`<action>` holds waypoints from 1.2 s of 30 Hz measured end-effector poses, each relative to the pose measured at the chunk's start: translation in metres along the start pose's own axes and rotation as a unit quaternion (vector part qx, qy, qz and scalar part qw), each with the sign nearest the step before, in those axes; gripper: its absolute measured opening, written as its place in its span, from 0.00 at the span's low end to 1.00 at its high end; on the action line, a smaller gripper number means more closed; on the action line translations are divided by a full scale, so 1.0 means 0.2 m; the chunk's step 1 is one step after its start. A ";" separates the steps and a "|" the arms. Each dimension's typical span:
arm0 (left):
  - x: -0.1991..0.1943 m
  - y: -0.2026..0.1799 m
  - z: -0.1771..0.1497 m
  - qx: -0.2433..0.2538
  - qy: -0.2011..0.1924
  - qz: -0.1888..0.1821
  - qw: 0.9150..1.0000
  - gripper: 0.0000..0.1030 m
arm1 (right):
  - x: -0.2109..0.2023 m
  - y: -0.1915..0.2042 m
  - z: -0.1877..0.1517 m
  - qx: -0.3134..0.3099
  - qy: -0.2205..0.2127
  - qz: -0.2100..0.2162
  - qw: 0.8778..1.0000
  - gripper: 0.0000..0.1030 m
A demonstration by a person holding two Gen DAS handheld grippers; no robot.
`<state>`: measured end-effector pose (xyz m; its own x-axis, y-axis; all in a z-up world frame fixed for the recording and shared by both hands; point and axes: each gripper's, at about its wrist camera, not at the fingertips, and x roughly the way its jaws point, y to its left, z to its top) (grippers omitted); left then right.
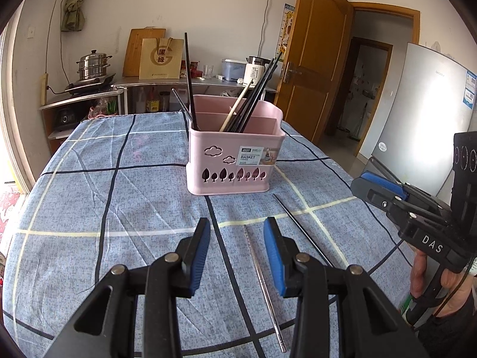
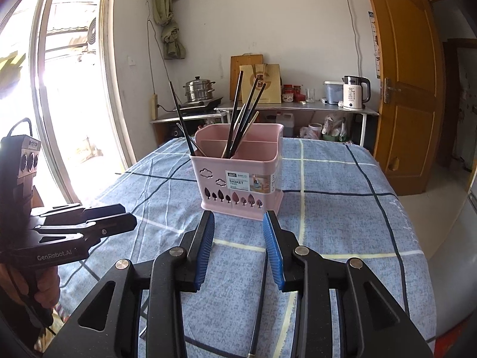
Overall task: Organize utensils
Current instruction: 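Grasp a metal chopstick with the left tool while the right tool grasps a black chopstick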
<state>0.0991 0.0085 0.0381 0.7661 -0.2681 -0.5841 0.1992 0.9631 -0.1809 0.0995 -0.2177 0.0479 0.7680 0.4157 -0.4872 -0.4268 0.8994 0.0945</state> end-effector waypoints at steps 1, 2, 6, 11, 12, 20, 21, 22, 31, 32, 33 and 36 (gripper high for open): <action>0.01 0.00 -0.01 -0.001 0.003 -0.001 1.000 0.38 | 0.00 0.00 -0.01 0.000 0.002 -0.001 1.000 0.34; 0.01 0.00 -0.02 -0.002 0.006 -0.003 1.000 0.38 | 0.01 -0.01 -0.01 0.001 0.004 -0.002 1.000 0.34; 0.07 -0.02 -0.04 0.002 0.024 -0.004 1.000 0.38 | 0.04 -0.04 -0.04 0.013 0.020 -0.003 1.000 0.34; 0.18 -0.05 -0.06 0.003 0.057 -0.004 0.998 0.38 | 0.13 -0.09 -0.08 0.029 0.052 -0.004 0.998 0.34; 0.20 -0.05 -0.06 0.004 0.065 -0.004 0.998 0.38 | 0.15 -0.09 -0.08 0.031 0.061 -0.005 0.998 0.34; 0.45 -0.09 -0.08 0.006 0.129 -0.005 0.992 0.38 | 0.33 -0.15 -0.15 0.044 0.127 -0.014 0.991 0.34; 0.47 -0.09 -0.08 0.006 0.136 -0.005 0.991 0.38 | 0.35 -0.15 -0.16 0.044 0.133 -0.016 0.990 0.34; 0.50 -0.10 -0.09 0.005 0.142 -0.006 0.990 0.38 | 0.37 -0.16 -0.16 0.043 0.139 -0.017 0.989 0.34; 0.59 -0.14 -0.10 0.028 0.147 0.023 0.988 0.18 | 0.55 -0.18 -0.16 0.030 0.180 -0.026 0.983 0.27; 0.59 -0.15 -0.10 0.031 0.146 0.028 0.988 0.14 | 0.57 -0.18 -0.16 0.029 0.183 -0.027 0.982 0.25; 0.59 -0.14 -0.09 0.033 0.145 0.032 0.988 0.10 | 0.59 -0.18 -0.16 0.028 0.187 -0.029 0.982 0.24; 0.60 -0.13 -0.08 0.031 0.145 0.035 0.988 0.08 | 0.64 -0.18 -0.16 0.023 0.196 -0.032 0.980 0.18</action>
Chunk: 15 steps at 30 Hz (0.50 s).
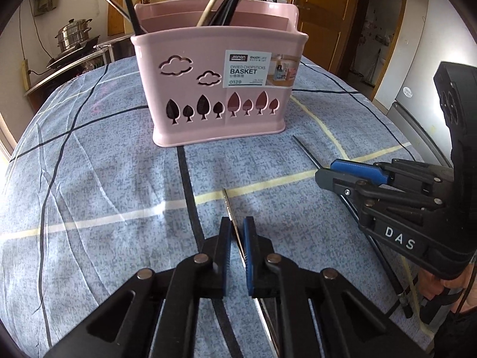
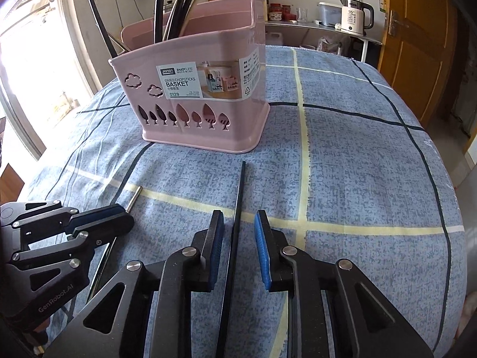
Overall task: Organize utensils
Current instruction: 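Grasp a metal chopstick with the left tool while the right tool grasps a black chopstick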
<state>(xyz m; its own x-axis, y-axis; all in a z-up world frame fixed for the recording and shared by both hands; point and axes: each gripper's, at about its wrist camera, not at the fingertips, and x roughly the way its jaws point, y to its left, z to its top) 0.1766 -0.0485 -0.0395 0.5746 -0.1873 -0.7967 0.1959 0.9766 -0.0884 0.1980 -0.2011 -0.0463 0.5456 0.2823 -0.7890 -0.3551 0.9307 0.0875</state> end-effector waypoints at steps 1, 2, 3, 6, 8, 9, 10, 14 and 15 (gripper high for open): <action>0.00 0.01 0.00 -0.001 0.000 0.001 1.000 0.07 | 0.00 0.00 0.00 -0.002 0.000 -0.002 1.000 0.16; 0.00 0.02 0.01 -0.003 0.001 0.004 1.000 0.06 | 0.00 0.00 0.01 -0.002 0.001 -0.001 1.000 0.12; 0.00 0.03 0.02 -0.004 0.001 0.008 1.000 0.05 | 0.00 -0.01 0.00 -0.001 0.002 0.002 1.000 0.10; 0.00 0.10 0.03 -0.016 0.002 0.014 1.000 0.05 | -0.02 -0.02 -0.01 0.003 0.006 -0.002 1.000 0.07; 0.00 0.13 0.03 -0.023 0.003 0.020 1.000 0.05 | -0.03 -0.03 -0.03 0.006 0.009 -0.005 1.000 0.07; 0.00 0.14 0.03 -0.026 0.003 0.021 0.999 0.05 | -0.03 -0.03 -0.03 0.007 0.011 -0.008 1.000 0.07; 0.00 0.17 0.03 -0.030 0.004 0.023 0.999 0.05 | -0.04 -0.03 -0.03 0.010 0.013 -0.009 1.000 0.07; 0.01 0.21 0.05 -0.038 0.013 0.019 0.999 0.05 | -0.02 -0.04 -0.01 0.019 0.022 -0.015 0.999 0.07; 0.01 0.21 0.05 -0.037 0.015 0.019 0.999 0.05 | -0.02 -0.04 0.00 0.017 0.024 -0.018 0.999 0.07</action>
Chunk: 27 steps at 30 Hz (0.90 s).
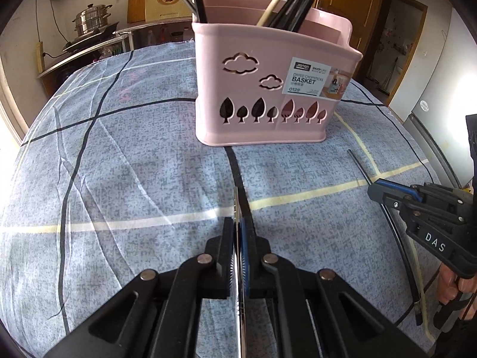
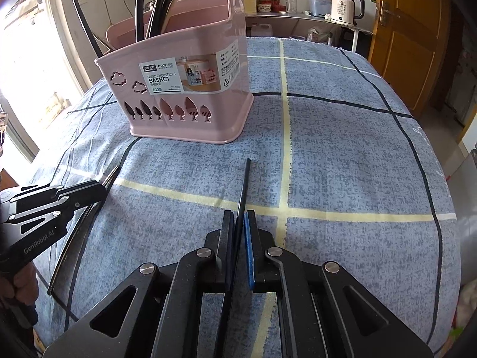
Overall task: Organize utensils
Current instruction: 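Grasp a metal chopstick with the left tool while the right tool grasps a black chopstick, then carry both chopsticks over the pink basket and lower them in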
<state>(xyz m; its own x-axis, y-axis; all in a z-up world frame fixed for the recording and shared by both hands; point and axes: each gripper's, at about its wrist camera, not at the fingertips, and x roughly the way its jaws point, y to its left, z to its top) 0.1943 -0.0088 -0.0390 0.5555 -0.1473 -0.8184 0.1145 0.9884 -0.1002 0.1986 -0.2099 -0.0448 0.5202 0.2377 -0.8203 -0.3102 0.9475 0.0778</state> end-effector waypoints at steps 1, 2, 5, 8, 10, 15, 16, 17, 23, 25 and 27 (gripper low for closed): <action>0.00 0.00 0.00 0.004 0.003 0.001 1.000 0.05 | 0.00 0.01 0.01 -0.004 0.002 -0.003 1.000 0.07; 0.01 -0.01 0.01 0.011 0.005 0.004 1.000 0.06 | 0.01 0.01 0.02 -0.008 0.003 -0.006 1.000 0.07; 0.02 -0.03 0.02 0.030 0.008 0.012 0.999 0.07 | 0.03 0.02 0.03 -0.012 0.006 -0.010 1.000 0.07; 0.03 -0.04 0.03 0.041 0.009 0.014 0.999 0.08 | 0.03 0.03 0.04 -0.018 0.005 -0.011 1.000 0.07; 0.03 -0.05 0.03 0.047 0.009 0.013 0.999 0.08 | 0.03 0.03 0.04 -0.018 0.004 -0.007 1.000 0.07; 0.02 -0.05 0.04 0.048 0.011 0.006 0.999 0.06 | 0.03 0.01 0.07 -0.009 0.000 0.013 1.000 0.06; 0.02 -0.05 0.04 0.046 0.013 0.005 0.999 0.06 | 0.01 0.02 0.07 -0.010 -0.006 0.017 1.000 0.06; 0.01 -0.04 0.05 0.042 0.011 0.005 0.999 0.05 | -0.01 0.03 0.07 -0.011 -0.012 0.019 1.000 0.06; -0.12 -0.02 0.09 0.031 -0.017 -0.008 0.999 0.05 | -0.15 0.05 0.09 -0.013 -0.051 0.045 0.998 0.05; -0.18 -0.02 0.11 0.031 -0.030 -0.013 0.999 0.05 | -0.20 0.06 0.11 -0.014 -0.065 0.050 0.997 0.05; -0.24 -0.02 0.13 0.031 -0.045 -0.016 0.998 0.05 | -0.26 0.06 0.12 -0.013 -0.080 0.059 0.995 0.05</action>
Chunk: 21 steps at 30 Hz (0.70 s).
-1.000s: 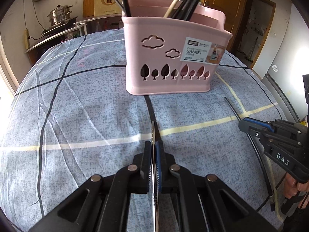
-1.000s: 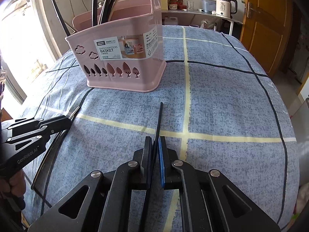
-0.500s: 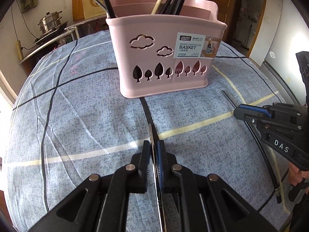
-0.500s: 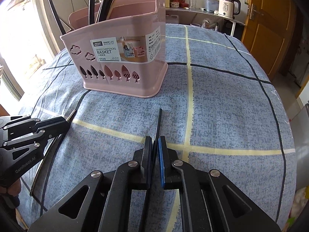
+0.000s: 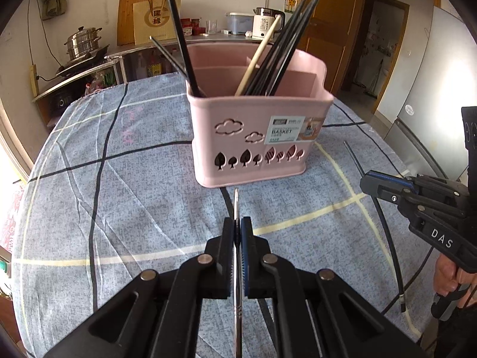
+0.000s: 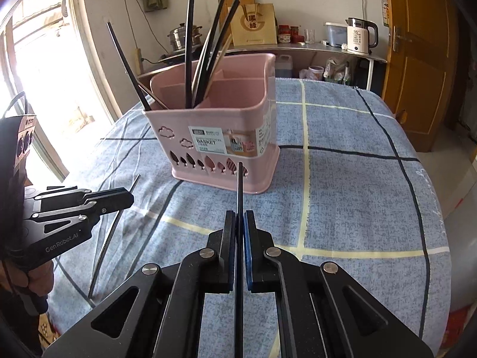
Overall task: Organize utensils
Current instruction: 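Carry both chopsticks over the pink basket and lower them in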
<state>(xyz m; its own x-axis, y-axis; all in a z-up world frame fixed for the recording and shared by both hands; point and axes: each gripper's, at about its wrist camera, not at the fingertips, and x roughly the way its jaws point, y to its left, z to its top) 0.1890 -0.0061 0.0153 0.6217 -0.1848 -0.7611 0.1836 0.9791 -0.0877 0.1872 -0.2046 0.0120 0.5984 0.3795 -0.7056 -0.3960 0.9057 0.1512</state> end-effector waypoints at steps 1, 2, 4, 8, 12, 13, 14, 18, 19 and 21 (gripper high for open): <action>-0.03 0.00 0.02 0.000 -0.008 -0.002 1.000 0.05 | -0.03 0.00 0.01 0.002 -0.008 0.004 1.000 0.05; -0.06 0.01 0.03 -0.001 -0.015 -0.004 1.000 0.05 | -0.05 0.00 0.03 0.002 -0.015 0.004 1.000 0.05; -0.12 0.01 0.06 -0.001 -0.028 -0.008 1.000 0.05 | -0.10 0.01 0.04 0.001 -0.029 0.007 1.000 0.05; -0.22 0.02 0.11 0.000 -0.050 -0.014 0.999 0.05 | -0.19 0.04 0.09 -0.003 -0.052 0.011 0.999 0.05; -0.30 0.02 0.15 0.001 -0.068 -0.019 0.997 0.05 | -0.27 0.05 0.12 -0.009 -0.073 0.012 0.997 0.05; -0.32 0.02 0.16 0.002 -0.073 -0.021 0.997 0.05 | -0.29 0.06 0.12 -0.010 -0.078 0.012 0.997 0.05; -0.34 0.02 0.17 0.003 -0.077 -0.021 0.997 0.05 | -0.31 0.06 0.13 -0.012 -0.083 0.013 0.996 0.05; -0.39 0.01 0.18 0.005 -0.089 -0.022 0.996 0.05 | -0.37 0.06 0.15 -0.013 -0.100 0.014 0.995 0.05; -0.41 0.02 0.18 0.004 -0.091 -0.023 0.996 0.05 | -0.38 0.07 0.15 -0.013 -0.103 0.014 0.994 0.05; -0.42 0.02 0.19 0.004 -0.092 -0.024 0.995 0.05 | -0.39 0.08 0.15 -0.014 -0.108 0.016 0.994 0.05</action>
<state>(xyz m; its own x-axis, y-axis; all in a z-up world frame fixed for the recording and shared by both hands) 0.1659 0.0101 0.1024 0.7411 -0.2447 -0.6252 0.2219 0.9682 -0.1158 0.1554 -0.2143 0.0912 0.7204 0.4418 -0.5346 -0.4346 0.8883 0.1485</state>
